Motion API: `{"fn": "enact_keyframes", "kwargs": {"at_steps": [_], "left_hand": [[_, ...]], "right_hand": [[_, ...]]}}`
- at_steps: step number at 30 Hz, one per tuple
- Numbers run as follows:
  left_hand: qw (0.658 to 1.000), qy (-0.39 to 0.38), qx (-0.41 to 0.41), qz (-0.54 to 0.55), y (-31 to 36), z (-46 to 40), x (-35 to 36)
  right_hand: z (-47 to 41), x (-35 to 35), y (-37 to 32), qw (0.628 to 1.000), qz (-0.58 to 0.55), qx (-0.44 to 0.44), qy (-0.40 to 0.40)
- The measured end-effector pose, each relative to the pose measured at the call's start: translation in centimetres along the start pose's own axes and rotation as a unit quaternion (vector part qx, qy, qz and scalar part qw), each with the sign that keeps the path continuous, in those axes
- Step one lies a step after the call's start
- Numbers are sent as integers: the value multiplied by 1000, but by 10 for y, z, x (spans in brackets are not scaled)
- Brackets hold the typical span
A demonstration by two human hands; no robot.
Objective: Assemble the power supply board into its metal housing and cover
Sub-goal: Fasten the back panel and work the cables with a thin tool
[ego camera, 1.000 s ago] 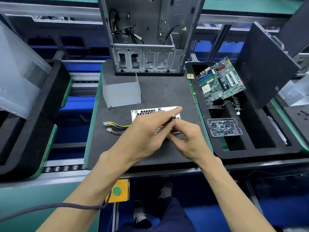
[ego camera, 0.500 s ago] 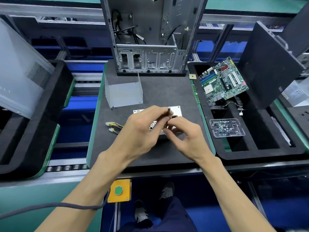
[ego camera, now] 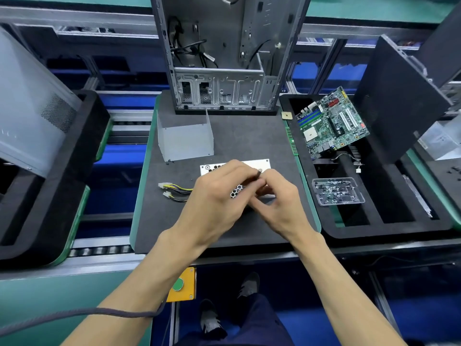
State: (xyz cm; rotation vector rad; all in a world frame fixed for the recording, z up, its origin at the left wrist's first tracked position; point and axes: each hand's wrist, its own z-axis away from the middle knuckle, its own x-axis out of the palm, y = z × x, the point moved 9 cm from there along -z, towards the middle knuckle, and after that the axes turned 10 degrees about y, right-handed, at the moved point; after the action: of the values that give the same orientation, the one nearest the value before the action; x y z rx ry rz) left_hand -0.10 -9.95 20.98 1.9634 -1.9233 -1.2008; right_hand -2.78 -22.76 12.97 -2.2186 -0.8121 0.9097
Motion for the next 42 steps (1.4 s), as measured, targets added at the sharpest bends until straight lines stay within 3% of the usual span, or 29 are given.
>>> {"fn": "enact_keyframes", "kwargs": {"at_steps": [6,12,20,25,35,39,42], "left_hand": [[997,-72,15,3,-2,-1,10],[999,-49,5,4,0,2,11],[992,-114,-54,22,-17,5,16],[997,-68,-24,1,-11,-1,9],[987,-149,-44,36,-12,1,25],[997,-59,-29,29,-8,-6,11],[998,-48,-38,28,-12,-6,7]], "right_hand": [[4,0,-3,999,-15,-4,-34],[0,4,-1,1000,4,2,-14],[1,3,0,999,-17,13,-46],[1,7,8,998,-5,44,-33],[-1,5,6,997,-44,26,-55],[0,4,16,999,-8,42,-25],[-1,5,15,998,-23,45,-22]]}}
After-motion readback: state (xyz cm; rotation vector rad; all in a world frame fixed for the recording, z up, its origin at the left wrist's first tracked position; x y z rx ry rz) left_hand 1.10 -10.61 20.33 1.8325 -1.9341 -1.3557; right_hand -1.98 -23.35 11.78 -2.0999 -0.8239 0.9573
